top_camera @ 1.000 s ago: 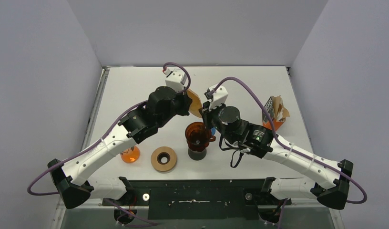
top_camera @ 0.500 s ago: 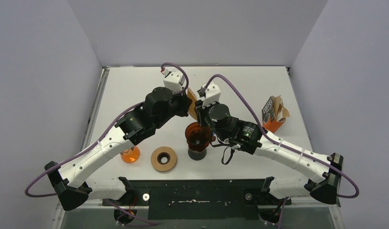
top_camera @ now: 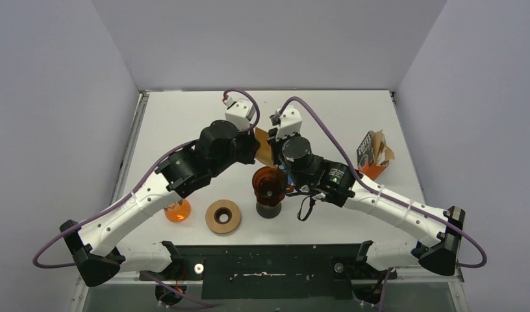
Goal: Place the coffee filter in the dripper
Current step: Place the coffee filter in the coffee dripper.
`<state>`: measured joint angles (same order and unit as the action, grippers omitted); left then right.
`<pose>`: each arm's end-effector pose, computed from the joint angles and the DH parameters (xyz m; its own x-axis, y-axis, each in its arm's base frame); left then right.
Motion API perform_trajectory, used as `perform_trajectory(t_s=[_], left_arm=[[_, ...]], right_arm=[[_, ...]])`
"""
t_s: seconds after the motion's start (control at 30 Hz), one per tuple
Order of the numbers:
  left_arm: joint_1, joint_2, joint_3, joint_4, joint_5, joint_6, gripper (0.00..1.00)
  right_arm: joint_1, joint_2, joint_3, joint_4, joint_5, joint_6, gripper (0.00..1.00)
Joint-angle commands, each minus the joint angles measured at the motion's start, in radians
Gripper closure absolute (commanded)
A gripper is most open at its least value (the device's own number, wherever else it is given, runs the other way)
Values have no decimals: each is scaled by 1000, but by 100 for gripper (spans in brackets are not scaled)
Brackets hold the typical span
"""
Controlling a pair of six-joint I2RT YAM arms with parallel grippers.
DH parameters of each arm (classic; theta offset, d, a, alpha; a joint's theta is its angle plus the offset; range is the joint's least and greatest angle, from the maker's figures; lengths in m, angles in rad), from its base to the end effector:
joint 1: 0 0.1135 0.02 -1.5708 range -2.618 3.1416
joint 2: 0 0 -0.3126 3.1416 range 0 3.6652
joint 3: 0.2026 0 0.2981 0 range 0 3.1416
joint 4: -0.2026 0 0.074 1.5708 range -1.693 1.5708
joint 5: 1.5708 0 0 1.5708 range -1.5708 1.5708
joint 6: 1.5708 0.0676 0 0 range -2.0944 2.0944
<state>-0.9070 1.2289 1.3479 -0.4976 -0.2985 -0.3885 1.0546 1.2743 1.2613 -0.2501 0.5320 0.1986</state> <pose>0.2170 -0.2452 0.4510 -0.4321 -0.0351 -0.9011 0.4547 0.8545 -0.2514 0.2021 0.2867 0.4342 -0.2260 -0.0538 -0.9726 -0.4724 0.8792 0.0612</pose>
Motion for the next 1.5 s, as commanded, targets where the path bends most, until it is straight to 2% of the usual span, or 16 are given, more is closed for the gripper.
perform_trajectory(t_s=[0.0,0.17,0.4,0.93,1.23,1.47], left_arm=[[-7,-19,69,-52,11,0,100],[-9,-3,123,-137,20,-1,100],[-9,33,187,-267,64,12,100],[-24,80,234,-387,125,30,100],[-32,39,172,-375,142,-7,100],[-34,19,106,-354,181,-30,99]], right_arm=[[7,-5,32,-31,59,23,91],[8,-24,48,-113,44,56,100],[26,2,152,-303,-2,99,100],[33,83,321,-599,-105,191,100],[32,73,308,-664,-125,247,100],[32,57,248,-654,-131,276,100]])
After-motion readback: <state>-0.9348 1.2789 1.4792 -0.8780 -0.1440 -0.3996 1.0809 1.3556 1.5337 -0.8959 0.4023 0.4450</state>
